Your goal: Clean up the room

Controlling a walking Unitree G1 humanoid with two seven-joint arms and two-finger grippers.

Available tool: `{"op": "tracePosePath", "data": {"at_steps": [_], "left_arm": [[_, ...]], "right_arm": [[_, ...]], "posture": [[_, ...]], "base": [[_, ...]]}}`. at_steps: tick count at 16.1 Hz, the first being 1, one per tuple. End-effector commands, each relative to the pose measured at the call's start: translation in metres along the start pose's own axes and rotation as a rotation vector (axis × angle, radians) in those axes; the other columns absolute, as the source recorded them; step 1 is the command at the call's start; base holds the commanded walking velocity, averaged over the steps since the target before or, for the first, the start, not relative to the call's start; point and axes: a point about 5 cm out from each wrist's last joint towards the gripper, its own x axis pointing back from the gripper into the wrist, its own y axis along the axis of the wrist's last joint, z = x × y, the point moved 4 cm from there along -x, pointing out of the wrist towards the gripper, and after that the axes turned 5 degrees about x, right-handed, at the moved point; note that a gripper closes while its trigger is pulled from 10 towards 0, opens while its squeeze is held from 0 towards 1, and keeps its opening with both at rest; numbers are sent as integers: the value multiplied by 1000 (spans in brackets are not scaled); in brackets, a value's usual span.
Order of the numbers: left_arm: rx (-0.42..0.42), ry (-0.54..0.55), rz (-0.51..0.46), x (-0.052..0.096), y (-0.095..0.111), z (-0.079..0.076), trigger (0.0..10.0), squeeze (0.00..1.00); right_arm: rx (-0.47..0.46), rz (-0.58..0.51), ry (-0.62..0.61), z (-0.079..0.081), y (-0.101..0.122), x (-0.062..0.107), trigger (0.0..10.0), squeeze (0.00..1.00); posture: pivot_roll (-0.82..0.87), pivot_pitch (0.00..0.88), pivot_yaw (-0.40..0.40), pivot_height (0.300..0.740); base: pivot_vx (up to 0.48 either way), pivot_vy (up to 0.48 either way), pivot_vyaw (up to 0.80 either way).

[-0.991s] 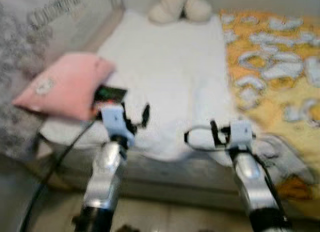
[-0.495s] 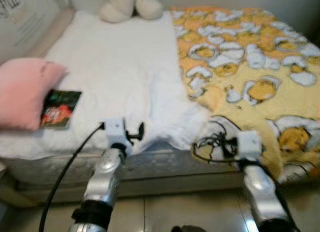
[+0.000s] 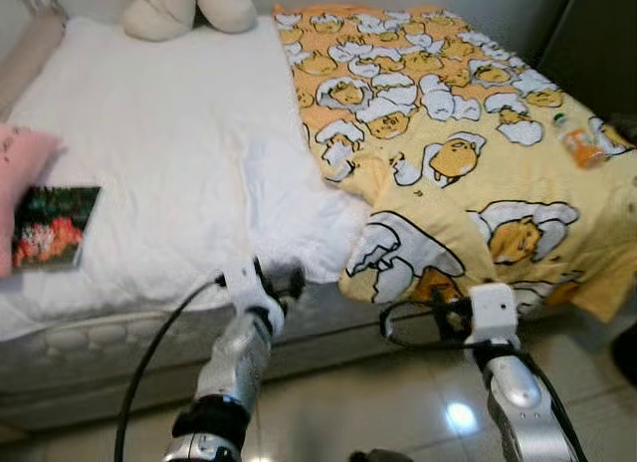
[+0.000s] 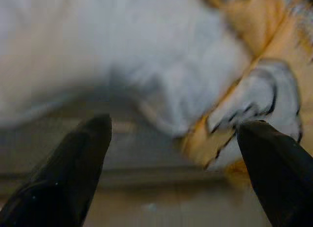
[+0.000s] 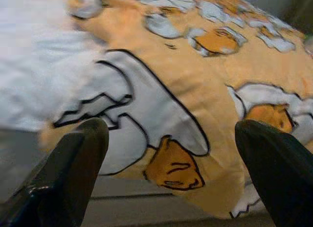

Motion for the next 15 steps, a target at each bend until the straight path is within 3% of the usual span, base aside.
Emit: {"op": "tracePosePath", "data": {"at_steps": [1,3,4,6,7,8,9,11,15], "left_arm": [[-60,-28,5,-4,0,-9,10000,0],[29,35,49,-6,-12,-1,10000,0],[89,52,35,-7,-12,1,10000,0],[-84,28,-73,-1,3,-1,10000,0],[-315,-8,-219,11,26,-7,10000,0],[-468,-30,-335,28,46,-11,10000,0],[-555,-31,-415,45,62,-12,10000,0],[-543,14,-471,58,79,-7,10000,0],[-525,1,-516,48,104,-28,10000,0]], "right_arm": [[24,16,39,3,-3,5,10000,0],[56,70,96,3,-20,33,10000,0],[63,71,106,3,-19,36,10000,0],[48,62,86,0,-13,35,10000,0],[42,51,60,-2,-8,38,10000,0],[40,43,38,-3,-5,42,10000,0],[36,38,31,0,-4,45,10000,0],[25,27,21,9,-4,41,10000,0],[-20,-8,-25,17,14,10,10000,0]], "posture": [[-183,83,-50,740],[-228,132,-70,740],[-232,133,-66,740],[-228,134,-53,740],[-213,134,-29,740],[-184,137,2,730],[-166,136,25,720],[-146,116,44,700],[-120,48,69,700]], "base": [[0,0,0],[0,0,0],[0,0,0],[0,0,0],[0,0,0],[0,0,0],[0,0,0],[0,0,0],[0,0,0]]}}
